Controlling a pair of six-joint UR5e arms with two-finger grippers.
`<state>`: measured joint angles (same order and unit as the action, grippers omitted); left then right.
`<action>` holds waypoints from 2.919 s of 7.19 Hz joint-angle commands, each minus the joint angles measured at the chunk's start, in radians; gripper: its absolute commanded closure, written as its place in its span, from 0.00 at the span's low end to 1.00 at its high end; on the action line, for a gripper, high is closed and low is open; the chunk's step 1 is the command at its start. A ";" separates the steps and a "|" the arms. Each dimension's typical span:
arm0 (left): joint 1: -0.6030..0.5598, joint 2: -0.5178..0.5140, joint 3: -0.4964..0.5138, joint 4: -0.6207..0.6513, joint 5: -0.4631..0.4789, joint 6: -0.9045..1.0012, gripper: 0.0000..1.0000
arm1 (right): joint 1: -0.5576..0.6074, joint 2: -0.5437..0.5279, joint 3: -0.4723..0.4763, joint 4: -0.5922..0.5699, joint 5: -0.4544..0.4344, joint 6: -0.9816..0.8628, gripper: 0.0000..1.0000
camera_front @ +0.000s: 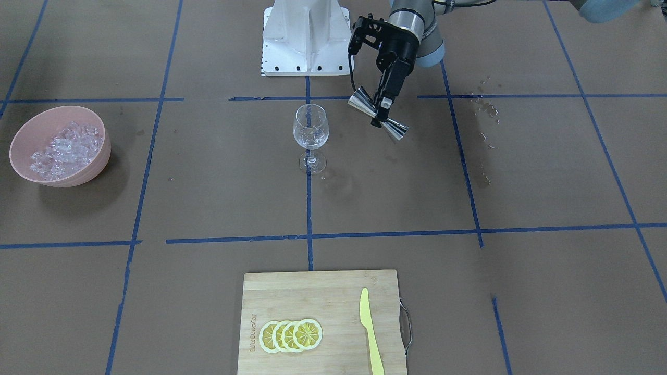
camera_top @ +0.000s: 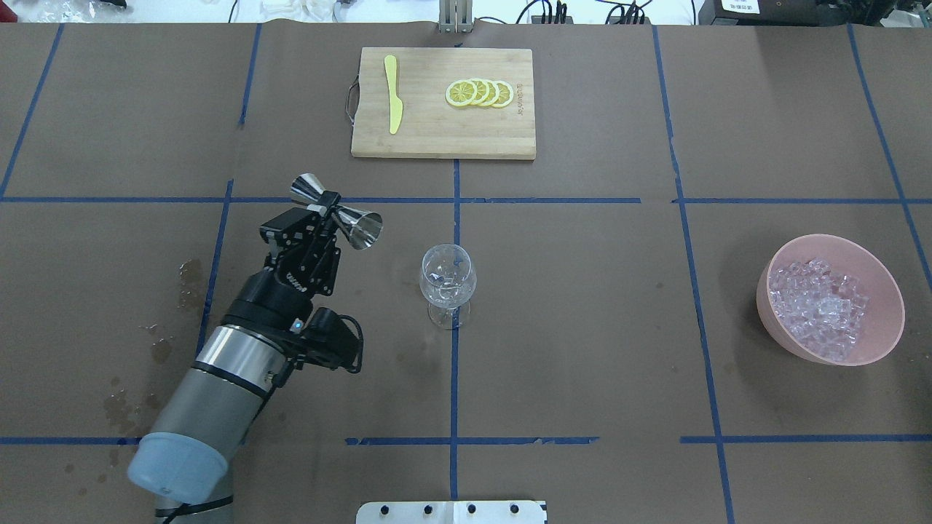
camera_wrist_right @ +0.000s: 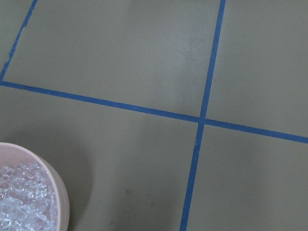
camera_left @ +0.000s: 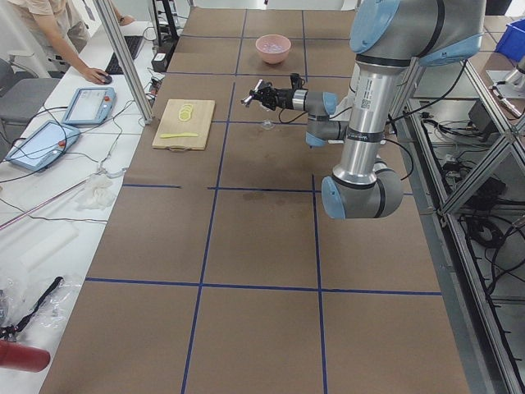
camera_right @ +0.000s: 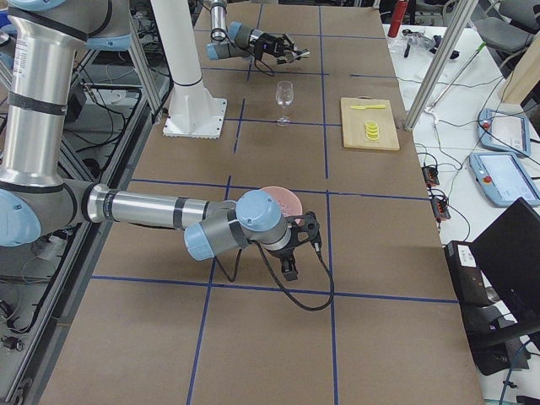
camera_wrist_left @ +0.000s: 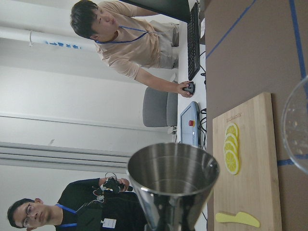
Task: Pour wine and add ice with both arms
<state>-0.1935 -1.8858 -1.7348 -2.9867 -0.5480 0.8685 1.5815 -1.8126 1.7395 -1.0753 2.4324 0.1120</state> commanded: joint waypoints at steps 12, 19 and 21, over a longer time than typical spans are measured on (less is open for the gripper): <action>-0.012 0.551 0.167 -0.599 -0.265 -1.180 1.00 | 0.000 -0.004 0.005 0.002 0.001 -0.002 0.00; -0.078 0.482 0.178 -0.357 -0.363 -1.525 1.00 | 0.000 -0.007 0.008 0.002 0.001 -0.003 0.00; -0.080 0.383 0.280 -0.357 -0.320 -1.523 1.00 | 0.000 -0.007 0.008 0.002 0.001 -0.002 0.00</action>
<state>-0.2717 -1.4447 -1.5133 -3.3447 -0.8914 -0.6560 1.5821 -1.8190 1.7472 -1.0738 2.4329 0.1099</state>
